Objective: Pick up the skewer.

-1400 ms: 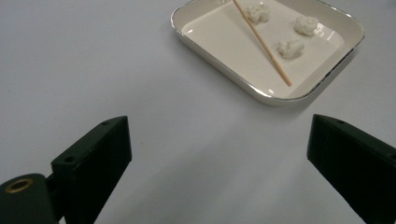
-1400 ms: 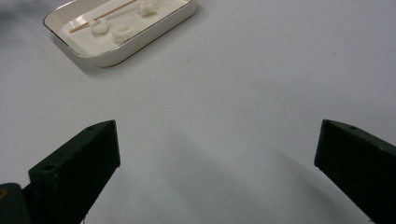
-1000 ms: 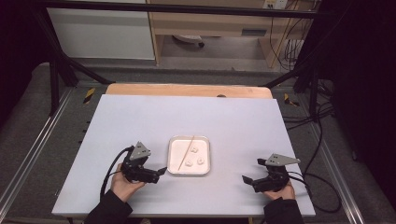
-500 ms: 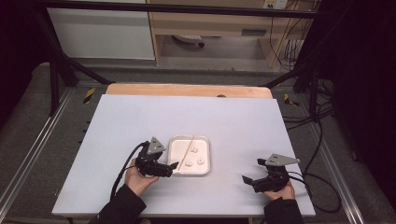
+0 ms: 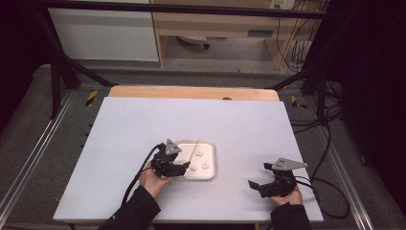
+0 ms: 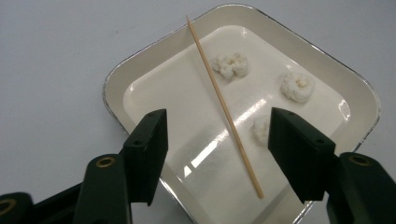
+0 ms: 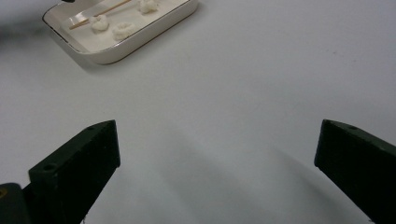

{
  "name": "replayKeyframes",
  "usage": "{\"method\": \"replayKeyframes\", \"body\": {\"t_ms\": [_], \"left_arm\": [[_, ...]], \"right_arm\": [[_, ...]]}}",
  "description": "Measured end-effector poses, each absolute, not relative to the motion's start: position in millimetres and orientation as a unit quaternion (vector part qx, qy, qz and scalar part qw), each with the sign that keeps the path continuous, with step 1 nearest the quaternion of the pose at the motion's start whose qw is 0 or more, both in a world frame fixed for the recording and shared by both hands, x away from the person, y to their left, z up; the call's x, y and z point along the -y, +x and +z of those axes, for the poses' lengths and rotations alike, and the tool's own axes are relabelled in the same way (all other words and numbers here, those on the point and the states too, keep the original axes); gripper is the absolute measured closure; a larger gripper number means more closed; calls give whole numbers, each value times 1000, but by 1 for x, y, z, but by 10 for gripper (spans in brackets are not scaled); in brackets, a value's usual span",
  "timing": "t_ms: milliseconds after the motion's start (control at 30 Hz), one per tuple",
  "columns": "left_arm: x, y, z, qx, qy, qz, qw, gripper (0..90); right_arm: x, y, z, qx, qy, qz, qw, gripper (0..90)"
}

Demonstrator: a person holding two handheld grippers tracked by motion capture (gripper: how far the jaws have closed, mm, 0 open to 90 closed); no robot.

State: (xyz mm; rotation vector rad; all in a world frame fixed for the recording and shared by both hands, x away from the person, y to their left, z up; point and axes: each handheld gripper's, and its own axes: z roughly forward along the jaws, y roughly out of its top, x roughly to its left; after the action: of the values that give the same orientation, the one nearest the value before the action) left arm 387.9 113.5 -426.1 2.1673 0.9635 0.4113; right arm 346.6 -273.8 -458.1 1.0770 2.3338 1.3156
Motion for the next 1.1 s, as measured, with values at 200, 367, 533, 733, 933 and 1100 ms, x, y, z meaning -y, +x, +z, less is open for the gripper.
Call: {"method": "replayKeyframes", "body": {"t_ms": [200,367,533,733,933,1100], "left_arm": [[-106,390,-431,-381,841,158,351,509],[-102,391,-434,-385,841,156,346,594],[-99,390,-436,-383,843,157,343,660],[-95,390,-440,-384,845,158,338,737],[-92,389,-443,-386,845,161,333,804],[-91,388,-445,-393,839,169,336,846]], "right_arm": [[274,347,-458,-802,370,451,126,9],[274,347,-458,-803,370,451,126,9],[274,347,-458,-803,370,451,125,9],[273,347,-458,-803,370,451,124,9],[273,347,-459,-803,369,451,125,8],[273,347,-459,-803,368,451,125,9]]}}
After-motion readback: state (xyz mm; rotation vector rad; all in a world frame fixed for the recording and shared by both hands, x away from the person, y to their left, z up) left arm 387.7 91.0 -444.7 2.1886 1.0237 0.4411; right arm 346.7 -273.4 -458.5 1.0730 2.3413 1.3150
